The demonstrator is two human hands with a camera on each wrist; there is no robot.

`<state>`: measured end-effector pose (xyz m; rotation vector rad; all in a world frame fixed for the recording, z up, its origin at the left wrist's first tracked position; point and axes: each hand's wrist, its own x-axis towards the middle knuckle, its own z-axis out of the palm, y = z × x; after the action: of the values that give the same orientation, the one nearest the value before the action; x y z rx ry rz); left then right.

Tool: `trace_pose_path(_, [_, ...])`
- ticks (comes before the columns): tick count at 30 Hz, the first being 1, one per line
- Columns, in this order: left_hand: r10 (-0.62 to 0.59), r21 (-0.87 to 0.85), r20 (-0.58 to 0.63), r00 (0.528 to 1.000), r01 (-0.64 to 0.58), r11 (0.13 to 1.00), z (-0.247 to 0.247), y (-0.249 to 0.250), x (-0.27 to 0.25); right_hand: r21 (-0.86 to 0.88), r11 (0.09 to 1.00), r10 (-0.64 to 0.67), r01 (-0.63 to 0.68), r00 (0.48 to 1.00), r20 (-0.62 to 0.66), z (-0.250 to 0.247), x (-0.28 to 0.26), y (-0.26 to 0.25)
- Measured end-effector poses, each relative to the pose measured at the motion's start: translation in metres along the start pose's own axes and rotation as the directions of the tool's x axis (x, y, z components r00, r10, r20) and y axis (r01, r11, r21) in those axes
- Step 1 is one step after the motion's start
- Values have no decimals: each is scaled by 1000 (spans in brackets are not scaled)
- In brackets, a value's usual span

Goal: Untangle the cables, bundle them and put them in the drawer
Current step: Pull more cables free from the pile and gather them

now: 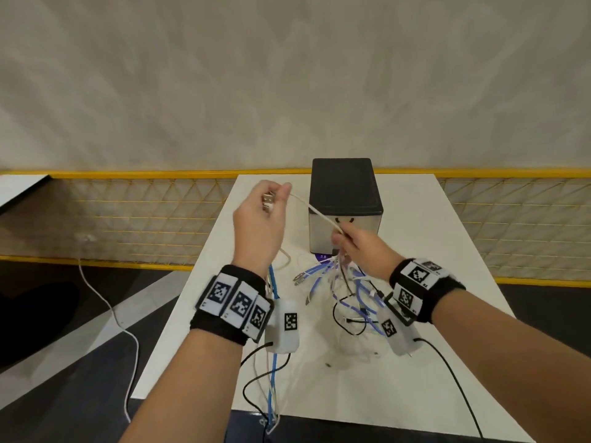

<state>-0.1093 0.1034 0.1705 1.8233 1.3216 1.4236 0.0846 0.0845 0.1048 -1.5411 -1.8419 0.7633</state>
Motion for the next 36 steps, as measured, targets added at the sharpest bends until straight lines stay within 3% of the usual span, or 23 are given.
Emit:
trace_pose_path(2, [-65,-19,-82,995,64,998,-5,-1,5,33,997,73,-74,997,15,9,-2,12])
trace_pose_path(5, [-104,31,-106,989,108,994,-10,-9,7,67,992,109,-107,993,-32,9,3,11])
trace_pose_path(6, [-67,62,-72,995,71,996,-9,-11,5,44,995,91,-89,995,-48,7,7,7])
trace_pose_path(8, [19,109,126,992,-33,994,-3,-13,-1,-56,998,-11,9,999,-49,0,13,-4])
trace_pose_path(10, [21,204,338,941,-95,974,9,-11,-8,-161,978,-133,130,991,-6,-4,19,-16])
trace_pose_path(12, [-22,298,377,926,-99,949,17,-13,-7,-258,941,-218,217,976,27,-7,23,-25])
trace_pose_path(14, [-14,320,329,944,-97,942,19,-15,-4,-277,928,-261,251,965,3,-7,25,-25])
trace_pose_path(16, [64,306,277,959,-151,940,20,-12,-5,-187,954,-248,235,968,-47,-1,26,-17])
trace_pose_path(18, [128,213,154,980,-159,964,14,-4,-6,-126,986,-117,110,992,-45,10,25,3])
trace_pose_path(21, [63,26,-117,991,-61,998,-9,4,11,-171,981,100,-94,995,26,22,9,47])
trace_pose_path(24, [-37,61,-137,990,46,997,-32,-2,28,-134,975,179,-179,984,-9,20,-1,65])
trace_pose_path(26, [-34,154,-147,989,57,986,-33,-7,25,-83,981,175,-178,984,-39,12,2,53])
trace_pose_path(29, [17,134,32,999,-21,991,-16,-7,6,-52,993,101,-105,992,-76,-6,12,21])
trace_pose_path(33, [-11,130,312,950,-31,991,14,-3,-9,-106,994,-58,41,986,-158,-28,23,-29])
trace_pose_path(36, [-28,165,299,954,-22,986,17,-8,-8,-52,985,-171,163,961,-217,-40,12,-53])
